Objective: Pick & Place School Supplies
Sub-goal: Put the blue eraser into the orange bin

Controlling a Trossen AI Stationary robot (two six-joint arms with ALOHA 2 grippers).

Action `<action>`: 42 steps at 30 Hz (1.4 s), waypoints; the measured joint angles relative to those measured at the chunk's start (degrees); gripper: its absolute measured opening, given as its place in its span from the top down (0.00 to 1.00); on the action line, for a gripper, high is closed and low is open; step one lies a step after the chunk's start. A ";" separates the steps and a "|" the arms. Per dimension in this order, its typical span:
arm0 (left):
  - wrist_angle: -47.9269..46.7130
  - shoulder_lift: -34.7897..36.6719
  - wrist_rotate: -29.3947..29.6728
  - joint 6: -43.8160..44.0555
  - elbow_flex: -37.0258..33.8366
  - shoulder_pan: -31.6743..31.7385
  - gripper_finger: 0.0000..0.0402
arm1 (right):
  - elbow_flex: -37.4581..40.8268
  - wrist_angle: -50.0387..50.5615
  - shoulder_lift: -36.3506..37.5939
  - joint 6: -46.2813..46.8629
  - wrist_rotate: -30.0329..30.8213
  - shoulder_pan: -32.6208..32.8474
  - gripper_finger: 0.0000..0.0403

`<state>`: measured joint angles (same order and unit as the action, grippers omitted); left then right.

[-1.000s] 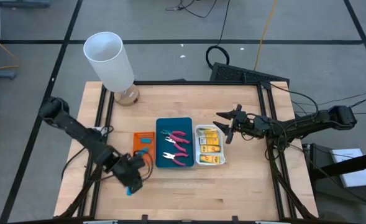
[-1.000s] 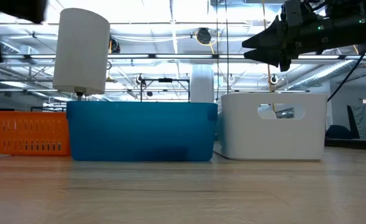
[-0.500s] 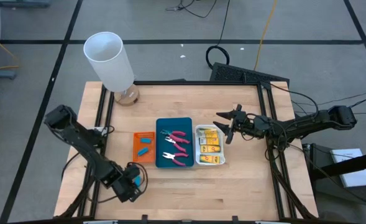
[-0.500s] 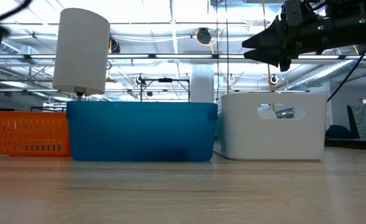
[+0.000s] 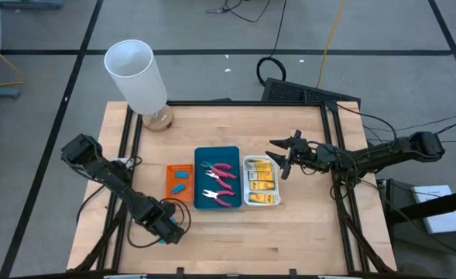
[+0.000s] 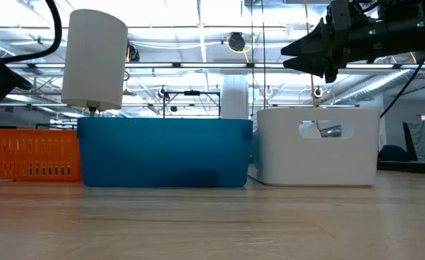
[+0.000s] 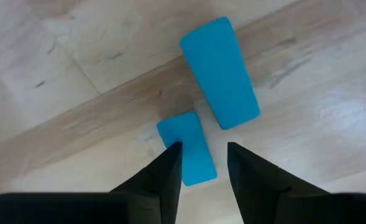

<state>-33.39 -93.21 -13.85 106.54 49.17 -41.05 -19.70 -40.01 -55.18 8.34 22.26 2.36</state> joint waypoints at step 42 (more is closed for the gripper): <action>-6.83 0.00 -7.68 5.20 -0.28 -1.51 0.47 | -0.02 0.22 0.00 -0.16 -0.07 -0.01 0.48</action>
<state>-40.22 -93.21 -21.53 111.73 48.89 -42.56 -19.72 -39.79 -55.18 8.18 22.20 2.35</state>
